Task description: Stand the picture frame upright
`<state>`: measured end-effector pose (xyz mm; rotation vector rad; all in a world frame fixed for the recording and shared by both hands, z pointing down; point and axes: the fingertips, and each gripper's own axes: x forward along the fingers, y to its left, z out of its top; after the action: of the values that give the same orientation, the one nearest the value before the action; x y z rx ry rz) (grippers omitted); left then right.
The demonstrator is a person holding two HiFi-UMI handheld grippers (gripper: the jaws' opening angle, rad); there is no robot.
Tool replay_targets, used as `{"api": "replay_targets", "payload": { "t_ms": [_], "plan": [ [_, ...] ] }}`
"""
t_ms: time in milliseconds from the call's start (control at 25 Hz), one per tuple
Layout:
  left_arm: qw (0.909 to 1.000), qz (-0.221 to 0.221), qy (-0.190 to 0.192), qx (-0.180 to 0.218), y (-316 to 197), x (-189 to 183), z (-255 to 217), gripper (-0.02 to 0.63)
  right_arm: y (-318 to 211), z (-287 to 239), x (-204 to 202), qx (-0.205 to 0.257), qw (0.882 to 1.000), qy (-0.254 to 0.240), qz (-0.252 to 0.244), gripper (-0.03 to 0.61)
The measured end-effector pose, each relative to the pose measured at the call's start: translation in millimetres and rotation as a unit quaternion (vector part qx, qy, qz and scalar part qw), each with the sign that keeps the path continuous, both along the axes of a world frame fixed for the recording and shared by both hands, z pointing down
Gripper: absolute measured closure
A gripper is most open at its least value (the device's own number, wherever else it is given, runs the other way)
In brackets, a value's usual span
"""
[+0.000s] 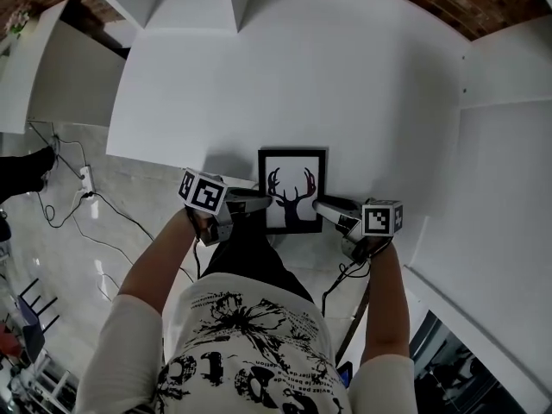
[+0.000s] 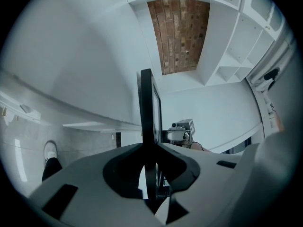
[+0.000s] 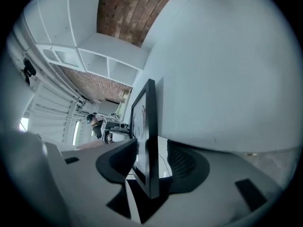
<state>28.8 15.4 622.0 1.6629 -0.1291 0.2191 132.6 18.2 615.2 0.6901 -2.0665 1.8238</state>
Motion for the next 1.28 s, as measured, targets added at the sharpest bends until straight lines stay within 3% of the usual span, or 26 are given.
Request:
{"api": "replay_targets", "payload": {
  "t_ms": [240,760,1000,1280],
  "plan": [
    [0.9999,0.012,0.003,0.006,0.5,-3.0,1.0,0.531,0.7,5.3,-8.5,-0.027,0.999,-0.040,-0.016,0.483],
    [0.9998,0.004,0.002,0.017,-1.0,-5.6,-4.0,0.532,3.2,2.1,-13.0,-0.018,0.996,-0.075,-0.041,0.494],
    [0.9977,-0.008,-0.009,0.066,-8.8,-11.6,-3.2,0.532,0.5,-4.9,-15.6,0.005,0.995,-0.090,-0.040,0.494],
    [0.9918,-0.040,-0.003,0.122,-8.2,-13.4,-33.8,0.532,2.0,-26.9,-16.2,0.058,0.992,-0.095,-0.052,0.494]
  ]
}}
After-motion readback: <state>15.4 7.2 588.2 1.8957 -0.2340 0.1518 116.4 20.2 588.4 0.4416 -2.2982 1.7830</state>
